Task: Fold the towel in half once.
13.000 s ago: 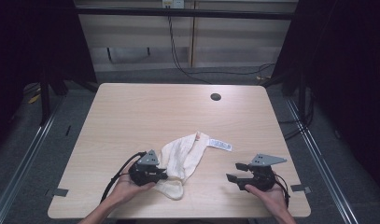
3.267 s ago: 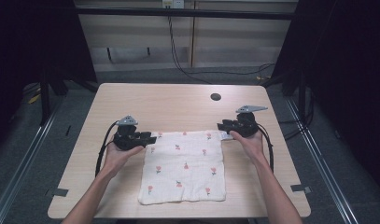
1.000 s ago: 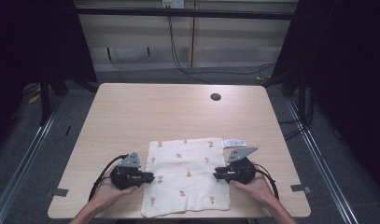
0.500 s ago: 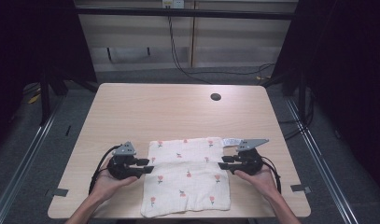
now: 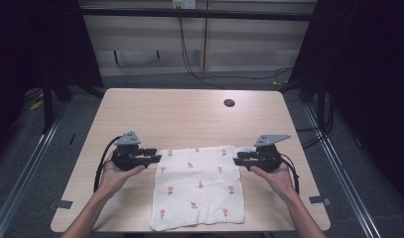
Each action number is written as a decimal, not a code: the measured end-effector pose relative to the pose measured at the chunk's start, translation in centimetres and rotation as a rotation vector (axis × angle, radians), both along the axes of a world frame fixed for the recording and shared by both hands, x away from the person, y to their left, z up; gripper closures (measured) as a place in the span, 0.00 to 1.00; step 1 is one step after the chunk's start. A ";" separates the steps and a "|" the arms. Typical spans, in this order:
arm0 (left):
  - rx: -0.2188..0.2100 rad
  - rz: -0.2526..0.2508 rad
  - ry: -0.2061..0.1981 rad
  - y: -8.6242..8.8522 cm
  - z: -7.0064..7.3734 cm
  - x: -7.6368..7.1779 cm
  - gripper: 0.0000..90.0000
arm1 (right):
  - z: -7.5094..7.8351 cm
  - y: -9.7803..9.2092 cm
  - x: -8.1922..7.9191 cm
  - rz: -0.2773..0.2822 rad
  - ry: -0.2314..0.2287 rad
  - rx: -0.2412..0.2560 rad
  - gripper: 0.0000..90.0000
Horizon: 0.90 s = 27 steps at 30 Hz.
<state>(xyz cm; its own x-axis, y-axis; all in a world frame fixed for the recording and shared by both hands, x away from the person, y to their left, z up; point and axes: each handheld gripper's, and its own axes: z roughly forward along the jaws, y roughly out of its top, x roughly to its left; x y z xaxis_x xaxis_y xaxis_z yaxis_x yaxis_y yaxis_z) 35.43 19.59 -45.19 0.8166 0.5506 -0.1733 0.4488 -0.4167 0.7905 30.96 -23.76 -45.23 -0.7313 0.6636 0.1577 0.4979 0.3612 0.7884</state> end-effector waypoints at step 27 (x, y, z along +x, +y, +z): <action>0.011 0.088 0.085 -0.1 -2.5 4.0 0.63 | -4.4 1.2 7.6 -0.086 0.068 -0.129 0.65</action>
<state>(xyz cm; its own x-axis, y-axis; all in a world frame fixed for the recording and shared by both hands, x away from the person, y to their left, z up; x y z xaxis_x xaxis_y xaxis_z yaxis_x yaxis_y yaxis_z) 39.46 19.53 -47.66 0.7477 0.6218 -0.2330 0.5490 -0.3815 0.7436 38.55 -22.58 -49.58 -0.6612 0.7415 0.1137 0.5818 0.4111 0.7018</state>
